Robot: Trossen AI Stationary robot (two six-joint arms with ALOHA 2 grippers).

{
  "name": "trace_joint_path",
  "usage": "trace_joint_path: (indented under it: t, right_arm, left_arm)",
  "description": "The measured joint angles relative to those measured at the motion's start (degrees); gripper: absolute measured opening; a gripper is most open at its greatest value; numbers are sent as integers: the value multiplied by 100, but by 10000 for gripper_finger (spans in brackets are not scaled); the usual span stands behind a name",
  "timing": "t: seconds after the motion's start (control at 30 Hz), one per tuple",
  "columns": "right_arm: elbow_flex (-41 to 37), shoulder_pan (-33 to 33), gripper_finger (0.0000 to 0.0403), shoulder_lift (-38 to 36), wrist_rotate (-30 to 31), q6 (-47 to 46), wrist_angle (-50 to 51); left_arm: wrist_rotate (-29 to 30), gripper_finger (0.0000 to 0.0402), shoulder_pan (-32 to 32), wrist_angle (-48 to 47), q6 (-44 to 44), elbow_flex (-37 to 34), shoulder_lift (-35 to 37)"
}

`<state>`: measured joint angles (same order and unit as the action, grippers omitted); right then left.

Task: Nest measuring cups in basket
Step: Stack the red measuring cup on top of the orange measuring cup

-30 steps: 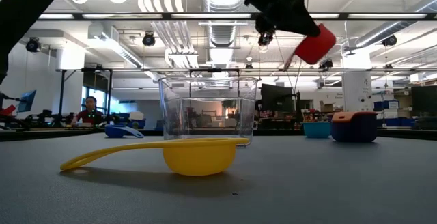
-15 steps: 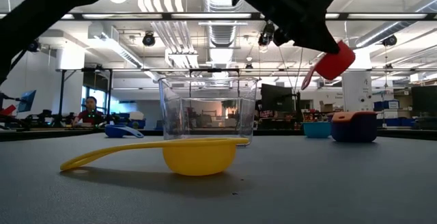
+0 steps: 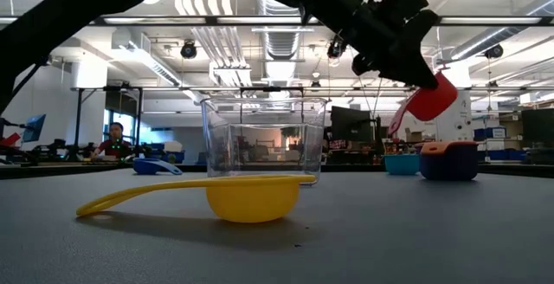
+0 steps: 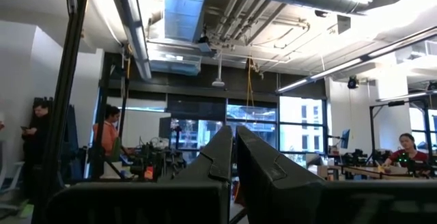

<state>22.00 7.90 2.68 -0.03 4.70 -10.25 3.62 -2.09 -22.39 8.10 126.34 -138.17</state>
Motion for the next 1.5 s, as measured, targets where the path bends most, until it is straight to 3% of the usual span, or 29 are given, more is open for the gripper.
trace_joint_path:
  t: [0.53,1.5]
  right_arm:
    - [0,-1,9,0,-3,-3,-10]
    - [0,-2,9,-2,-11,40,-23]
  left_arm:
    - [-4,26,-7,318,-3,-82,-22]
    - [-15,27,-9,436,-22,-76,-280]
